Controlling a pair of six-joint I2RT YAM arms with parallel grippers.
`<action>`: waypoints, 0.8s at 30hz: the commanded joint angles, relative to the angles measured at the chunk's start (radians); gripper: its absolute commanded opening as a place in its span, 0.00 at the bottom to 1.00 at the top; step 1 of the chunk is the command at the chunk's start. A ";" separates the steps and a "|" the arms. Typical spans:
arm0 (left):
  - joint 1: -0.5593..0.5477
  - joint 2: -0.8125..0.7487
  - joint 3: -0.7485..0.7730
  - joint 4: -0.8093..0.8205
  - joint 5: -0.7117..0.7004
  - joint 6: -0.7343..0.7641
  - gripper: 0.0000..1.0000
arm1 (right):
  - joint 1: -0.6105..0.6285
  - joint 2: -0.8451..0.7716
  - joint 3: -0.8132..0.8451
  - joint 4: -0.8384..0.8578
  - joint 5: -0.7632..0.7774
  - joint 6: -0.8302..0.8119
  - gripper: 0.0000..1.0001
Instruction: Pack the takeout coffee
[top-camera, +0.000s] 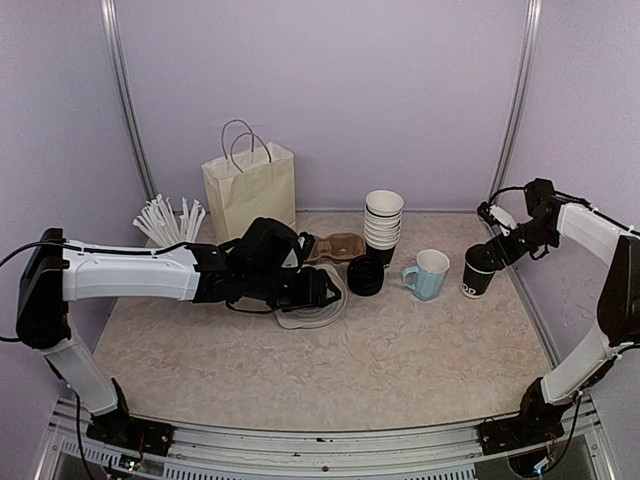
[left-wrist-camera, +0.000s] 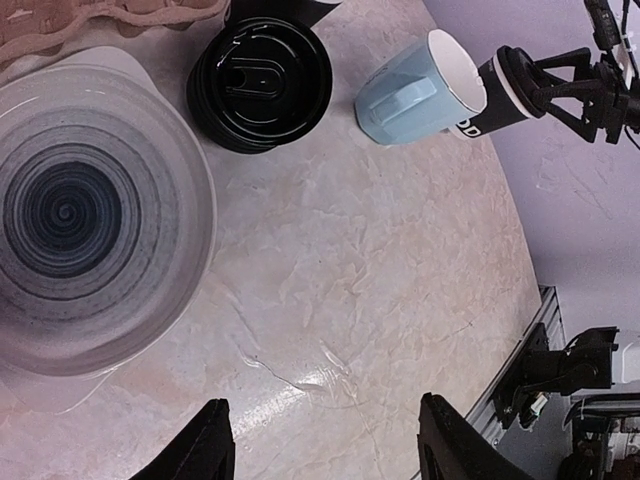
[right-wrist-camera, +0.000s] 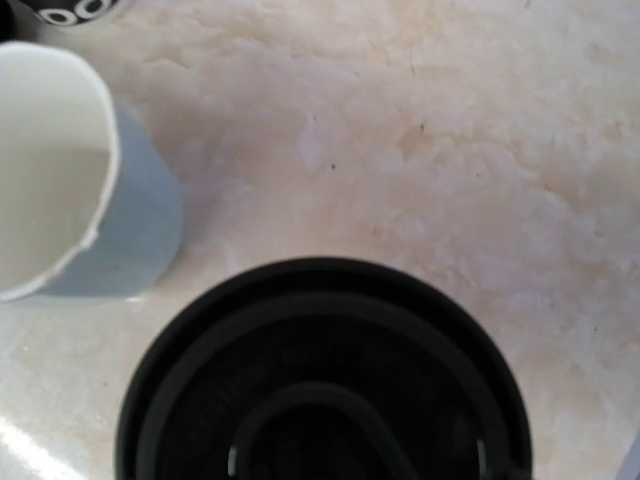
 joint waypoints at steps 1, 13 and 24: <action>0.004 0.014 0.016 -0.010 0.000 0.017 0.61 | -0.011 0.007 -0.042 0.070 0.013 0.023 0.70; 0.005 0.011 0.012 -0.012 0.025 0.025 0.61 | -0.011 0.016 -0.040 0.005 -0.016 0.049 0.94; 0.002 -0.083 -0.044 -0.032 -0.066 0.043 0.65 | 0.125 -0.019 0.264 -0.150 -0.075 -0.024 1.00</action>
